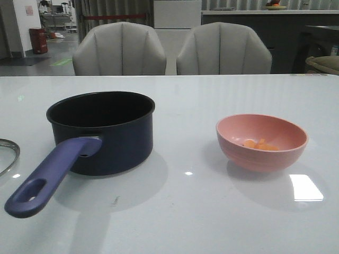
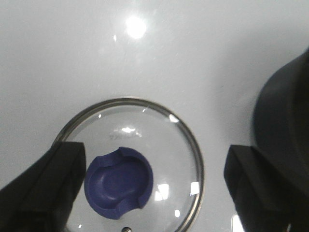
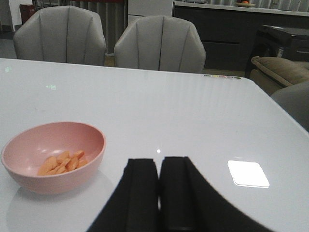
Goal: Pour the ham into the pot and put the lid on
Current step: 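Set the glass lid on the table beside the saucepan, release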
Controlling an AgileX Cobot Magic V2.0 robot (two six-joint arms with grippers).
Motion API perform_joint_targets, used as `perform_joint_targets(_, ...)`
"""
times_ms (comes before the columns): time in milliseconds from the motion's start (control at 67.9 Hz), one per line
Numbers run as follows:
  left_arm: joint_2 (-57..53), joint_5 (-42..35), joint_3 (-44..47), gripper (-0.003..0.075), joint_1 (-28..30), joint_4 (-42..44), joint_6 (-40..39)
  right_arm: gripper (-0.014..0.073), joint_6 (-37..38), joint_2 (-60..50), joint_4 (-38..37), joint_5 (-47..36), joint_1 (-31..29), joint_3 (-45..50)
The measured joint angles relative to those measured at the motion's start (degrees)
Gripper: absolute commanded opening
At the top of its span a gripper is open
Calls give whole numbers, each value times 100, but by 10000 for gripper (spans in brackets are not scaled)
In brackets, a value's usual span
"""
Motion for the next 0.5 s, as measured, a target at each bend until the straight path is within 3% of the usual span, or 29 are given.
perform_joint_targets(221,-1534,-214,616,603,-266,0,0,163,0,0,0,0,0,0)
perform_joint_targets(501,-3754,-1335,2084,603,-266,-120,0,163,0,0,0,0,0,0)
